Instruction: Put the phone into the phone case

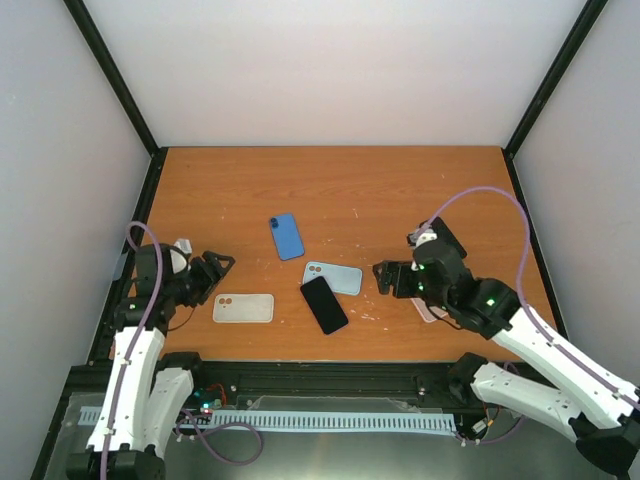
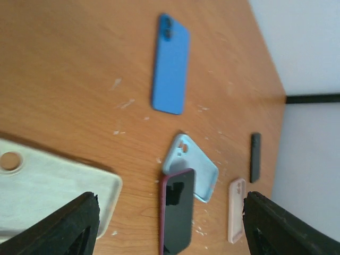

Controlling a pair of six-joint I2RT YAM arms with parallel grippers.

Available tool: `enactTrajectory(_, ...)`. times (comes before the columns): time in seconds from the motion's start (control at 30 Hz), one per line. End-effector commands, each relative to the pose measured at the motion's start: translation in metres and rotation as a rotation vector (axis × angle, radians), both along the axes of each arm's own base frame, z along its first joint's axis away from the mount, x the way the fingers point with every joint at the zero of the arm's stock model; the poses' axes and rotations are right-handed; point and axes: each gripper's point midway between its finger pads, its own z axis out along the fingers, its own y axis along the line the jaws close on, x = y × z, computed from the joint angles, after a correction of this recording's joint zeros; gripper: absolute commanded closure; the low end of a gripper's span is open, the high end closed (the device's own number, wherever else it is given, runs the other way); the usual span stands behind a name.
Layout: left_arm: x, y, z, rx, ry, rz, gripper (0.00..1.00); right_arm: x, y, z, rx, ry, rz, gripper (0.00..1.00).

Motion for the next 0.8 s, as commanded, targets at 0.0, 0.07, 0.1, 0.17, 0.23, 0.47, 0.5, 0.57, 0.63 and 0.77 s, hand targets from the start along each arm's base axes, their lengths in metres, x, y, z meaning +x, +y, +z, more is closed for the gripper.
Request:
enactTrajectory(0.0,-0.004,0.022,-0.030,0.005,0.132,0.182,0.27,0.004,0.020,-0.017,0.013,0.020,0.058,0.12)
enactTrajectory(0.07,-0.009,0.028,-0.043,0.007,0.184,0.230,0.29,0.003,0.031,-0.024,0.030,0.045,0.098,0.18)
enactTrajectory(0.1,-0.014,0.032,-0.051,0.003,0.228,0.279,0.33,0.003,0.036,-0.027,0.040,0.054,0.111,0.22)
enactTrajectory(0.17,-0.025,0.041,-0.067,-0.004,0.314,0.376,0.34,0.004,0.040,-0.035,0.049,0.072,0.112,0.29)
enactTrajectory(0.23,-0.031,0.044,-0.076,-0.014,0.346,0.423,0.34,0.007,0.045,-0.044,0.055,0.090,0.109,0.34)
enactTrajectory(0.47,-0.058,0.055,-0.113,-0.003,0.553,0.559,0.33,0.016,0.059,-0.084,0.037,0.197,0.072,0.38)
enactTrajectory(0.5,-0.060,0.053,-0.118,-0.009,0.580,0.563,0.32,0.017,0.062,-0.090,0.021,0.208,0.072,0.37)
enactTrajectory(0.57,-0.063,0.050,-0.126,-0.025,0.618,0.558,0.32,0.018,0.069,-0.100,-0.023,0.219,0.079,0.34)
enactTrajectory(0.63,-0.066,0.045,-0.135,-0.048,0.651,0.551,0.32,0.018,0.079,-0.110,-0.085,0.222,0.097,0.29)
enactTrajectory(0.77,-0.068,0.041,-0.145,-0.067,0.678,0.539,0.35,0.016,0.102,-0.123,-0.185,0.202,0.144,0.22)
